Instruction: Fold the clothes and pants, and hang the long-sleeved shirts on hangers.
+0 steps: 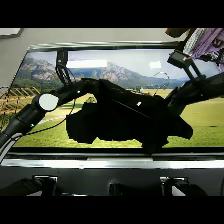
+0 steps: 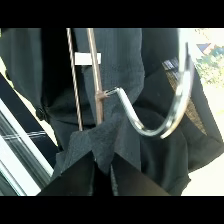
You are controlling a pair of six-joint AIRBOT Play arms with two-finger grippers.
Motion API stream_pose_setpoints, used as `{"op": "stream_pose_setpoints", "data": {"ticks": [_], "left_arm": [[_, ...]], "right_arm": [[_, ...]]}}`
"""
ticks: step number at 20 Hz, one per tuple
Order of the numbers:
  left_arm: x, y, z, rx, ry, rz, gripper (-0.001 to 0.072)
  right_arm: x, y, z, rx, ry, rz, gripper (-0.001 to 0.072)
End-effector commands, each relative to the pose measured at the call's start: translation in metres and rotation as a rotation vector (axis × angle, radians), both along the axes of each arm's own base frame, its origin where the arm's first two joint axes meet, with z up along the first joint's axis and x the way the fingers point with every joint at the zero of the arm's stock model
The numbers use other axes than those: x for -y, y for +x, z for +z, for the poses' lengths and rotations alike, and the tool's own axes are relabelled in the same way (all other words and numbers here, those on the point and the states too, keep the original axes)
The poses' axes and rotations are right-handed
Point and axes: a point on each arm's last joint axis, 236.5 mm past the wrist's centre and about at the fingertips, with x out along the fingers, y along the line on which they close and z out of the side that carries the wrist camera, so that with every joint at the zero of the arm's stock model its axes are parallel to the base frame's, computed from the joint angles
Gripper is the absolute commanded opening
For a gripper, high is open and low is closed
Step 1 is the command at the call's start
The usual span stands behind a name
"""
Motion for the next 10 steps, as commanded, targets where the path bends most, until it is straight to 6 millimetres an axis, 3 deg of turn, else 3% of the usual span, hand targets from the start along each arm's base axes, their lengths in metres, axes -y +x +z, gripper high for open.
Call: {"op": "stream_pose_setpoints", "data": {"ticks": [1,7,10], "left_arm": [[0.007,-0.007,0.020,0.029,0.028,-0.061,0.0017],[0.016,-0.008,0.070,0.124,0.002,-0.090,0.0018],[0.031,-0.028,0.093,0.185,0.051,-0.186,0.0018]], "right_arm": [[0.000,0.011,-0.014,-0.032,0.000,-0.008,0.0032],[-0.023,0.028,-0.028,-0.021,0.013,0.031,0.0032],[-0.045,0.049,-0.035,0.051,-0.018,0.034,0.0032]]}}
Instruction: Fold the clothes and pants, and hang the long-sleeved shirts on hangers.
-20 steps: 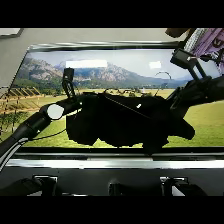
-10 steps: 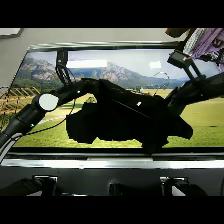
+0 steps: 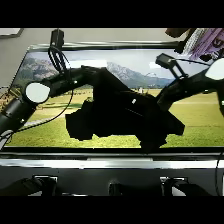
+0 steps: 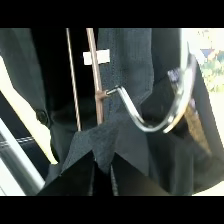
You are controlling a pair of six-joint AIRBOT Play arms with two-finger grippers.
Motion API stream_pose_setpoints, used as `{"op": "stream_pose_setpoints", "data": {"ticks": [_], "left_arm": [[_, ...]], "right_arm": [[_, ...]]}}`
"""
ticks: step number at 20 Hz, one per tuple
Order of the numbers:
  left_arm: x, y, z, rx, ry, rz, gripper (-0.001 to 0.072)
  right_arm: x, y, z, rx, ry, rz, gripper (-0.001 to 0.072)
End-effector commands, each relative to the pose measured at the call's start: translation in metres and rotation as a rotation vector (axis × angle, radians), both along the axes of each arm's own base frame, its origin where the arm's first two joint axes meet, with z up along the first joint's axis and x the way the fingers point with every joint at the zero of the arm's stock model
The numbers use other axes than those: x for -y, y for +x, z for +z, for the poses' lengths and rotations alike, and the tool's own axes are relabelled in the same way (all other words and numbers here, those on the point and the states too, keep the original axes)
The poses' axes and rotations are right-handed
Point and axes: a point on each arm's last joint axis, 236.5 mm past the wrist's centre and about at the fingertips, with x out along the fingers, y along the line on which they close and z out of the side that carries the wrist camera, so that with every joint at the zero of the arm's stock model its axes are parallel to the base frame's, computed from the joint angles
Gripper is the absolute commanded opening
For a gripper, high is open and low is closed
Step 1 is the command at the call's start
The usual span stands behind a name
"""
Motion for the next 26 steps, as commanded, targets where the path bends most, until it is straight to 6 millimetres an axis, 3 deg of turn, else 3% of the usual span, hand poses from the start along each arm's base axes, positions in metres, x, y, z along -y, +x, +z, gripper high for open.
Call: {"op": "stream_pose_setpoints", "data": {"ticks": [1,4,7,13,16,18,19,21,22,23,26], "left_arm": [[0.013,-0.023,0.026,0.049,0.043,-0.097,0.0018],[0.020,-0.061,0.031,0.016,0.079,-0.197,0.0017],[0.037,-0.097,0.004,-0.068,0.138,-0.309,0.0016],[0.066,-0.118,-0.060,-0.142,0.148,-0.324,0.0016],[0.070,-0.121,-0.074,-0.149,0.151,-0.318,0.0018],[0.068,-0.117,-0.072,-0.143,0.145,-0.306,0.0032],[0.066,-0.113,-0.067,-0.130,0.135,-0.294,0.0145],[0.056,-0.105,-0.053,-0.104,0.115,-0.264,0.0624],[0.046,-0.099,-0.043,-0.089,0.106,-0.242,0.0688],[0.030,-0.093,-0.032,-0.077,0.098,-0.214,0.0689],[-0.045,-0.071,-0.004,-0.047,0.113,-0.080,0.0689]], "right_arm": [[-0.023,0.028,-0.005,0.095,-0.016,-0.012,0.0032],[-0.032,0.054,0.011,0.213,0.014,-0.051,0.0032],[-0.034,0.067,0.046,0.304,0.049,-0.082,0.0032],[-0.029,0.027,0.102,0.343,0.041,-0.039,0.0032],[-0.024,0.012,0.125,0.399,0.047,-0.041,0.0032],[-0.023,0.001,0.130,0.402,0.045,-0.033,0.0032],[-0.022,-0.003,0.128,0.387,0.038,-0.025,0.0032],[-0.021,-0.010,0.123,0.359,0.025,-0.009,0.0032],[-0.021,-0.010,0.123,0.358,0.025,-0.008,0.0032],[-0.021,-0.010,0.123,0.367,0.019,0.004,0.0032],[-0.022,-0.007,0.126,0.407,0.000,0.046,0.0032]]}}
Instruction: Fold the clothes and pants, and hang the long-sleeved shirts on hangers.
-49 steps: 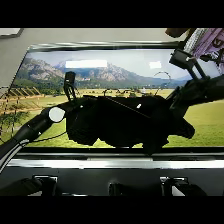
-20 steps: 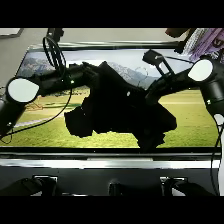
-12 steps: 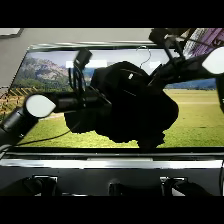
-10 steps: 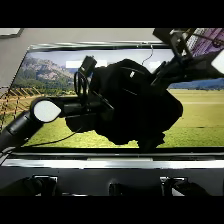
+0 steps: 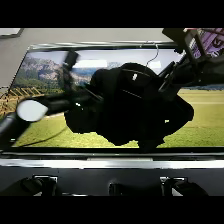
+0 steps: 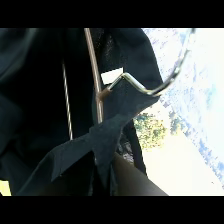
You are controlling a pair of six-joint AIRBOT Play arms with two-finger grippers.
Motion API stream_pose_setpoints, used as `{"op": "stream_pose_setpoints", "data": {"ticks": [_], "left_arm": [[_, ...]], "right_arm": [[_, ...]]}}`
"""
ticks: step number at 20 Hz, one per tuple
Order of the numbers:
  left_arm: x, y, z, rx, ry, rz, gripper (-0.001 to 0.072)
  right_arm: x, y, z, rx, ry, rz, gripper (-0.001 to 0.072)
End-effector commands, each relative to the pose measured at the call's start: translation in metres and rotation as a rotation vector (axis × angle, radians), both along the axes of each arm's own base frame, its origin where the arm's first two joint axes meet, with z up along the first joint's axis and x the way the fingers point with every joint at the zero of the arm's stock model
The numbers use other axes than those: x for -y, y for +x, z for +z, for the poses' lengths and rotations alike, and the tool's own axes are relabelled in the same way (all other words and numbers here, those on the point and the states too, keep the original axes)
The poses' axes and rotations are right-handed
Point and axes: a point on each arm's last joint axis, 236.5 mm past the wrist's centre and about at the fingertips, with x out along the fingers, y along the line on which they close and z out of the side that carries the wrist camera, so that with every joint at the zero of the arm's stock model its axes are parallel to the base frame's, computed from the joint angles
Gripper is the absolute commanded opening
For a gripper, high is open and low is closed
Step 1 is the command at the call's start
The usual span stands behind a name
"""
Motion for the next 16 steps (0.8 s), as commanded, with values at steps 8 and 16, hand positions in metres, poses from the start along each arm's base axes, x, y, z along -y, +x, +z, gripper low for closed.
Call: {"op": "stream_pose_setpoints", "data": {"ticks": [8,16], "left_arm": [[-0.129,0.042,-0.016,0.187,0.336,0.019,0.0677],[-0.082,0.039,-0.071,0.291,0.501,-0.269,0.0607]], "right_arm": [[-0.027,-0.005,-0.015,0.060,-0.076,0.303,0.0033],[-0.034,-0.006,-0.046,-0.045,-0.090,0.384,0.0033]]}}
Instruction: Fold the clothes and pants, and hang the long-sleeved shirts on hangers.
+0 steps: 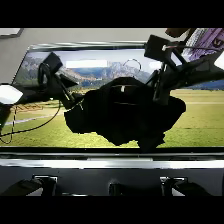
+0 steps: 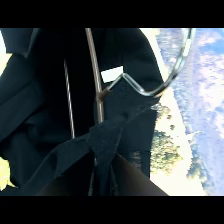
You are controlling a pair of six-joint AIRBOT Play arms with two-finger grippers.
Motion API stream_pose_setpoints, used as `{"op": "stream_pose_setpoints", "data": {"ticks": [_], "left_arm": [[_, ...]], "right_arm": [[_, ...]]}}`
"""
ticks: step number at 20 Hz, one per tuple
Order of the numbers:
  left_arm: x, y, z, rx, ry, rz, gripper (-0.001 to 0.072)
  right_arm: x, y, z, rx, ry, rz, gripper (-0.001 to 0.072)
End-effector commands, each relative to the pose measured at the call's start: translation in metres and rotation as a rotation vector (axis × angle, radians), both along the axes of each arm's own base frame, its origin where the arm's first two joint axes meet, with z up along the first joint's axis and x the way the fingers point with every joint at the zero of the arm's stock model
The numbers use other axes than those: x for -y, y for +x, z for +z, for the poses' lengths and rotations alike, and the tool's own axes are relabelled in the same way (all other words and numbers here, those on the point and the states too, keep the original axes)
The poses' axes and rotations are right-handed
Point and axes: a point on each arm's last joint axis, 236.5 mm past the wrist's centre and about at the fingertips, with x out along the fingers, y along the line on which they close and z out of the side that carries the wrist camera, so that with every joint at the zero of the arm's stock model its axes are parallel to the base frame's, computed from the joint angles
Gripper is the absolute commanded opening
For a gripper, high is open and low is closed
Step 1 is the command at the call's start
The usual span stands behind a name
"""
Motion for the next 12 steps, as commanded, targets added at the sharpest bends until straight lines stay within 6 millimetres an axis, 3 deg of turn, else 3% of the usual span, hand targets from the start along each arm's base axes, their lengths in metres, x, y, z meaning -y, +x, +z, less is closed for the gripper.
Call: {"op": "stream_pose_setpoints", "data": {"ticks": [1,4,8,9,11,12], "left_arm": [[0.018,-0.009,-0.024,-0.010,0.067,-0.116,0.0607],[0.027,-0.019,-0.040,-0.060,0.089,-0.168,0.0607],[0.036,-0.018,-0.053,-0.105,0.064,-0.176,0.0594],[0.040,-0.019,-0.055,-0.117,0.053,-0.180,0.0469],[0.042,-0.017,-0.058,-0.118,0.051,-0.178,0.0082],[0.042,-0.014,-0.057,-0.110,0.048,-0.171,0.0021]], "right_arm": [[-0.003,-0.003,-0.010,-0.034,-0.012,0.039,0.0033],[-0.004,-0.002,-0.012,-0.037,-0.010,0.039,0.0033],[-0.008,-0.006,-0.010,-0.050,0.007,0.056,0.0033],[-0.008,-0.007,-0.010,-0.053,0.009,0.058,0.0033],[-0.008,-0.009,-0.011,-0.059,0.005,0.061,0.0033],[-0.008,-0.009,-0.011,-0.058,0.005,0.061,0.0033]]}}
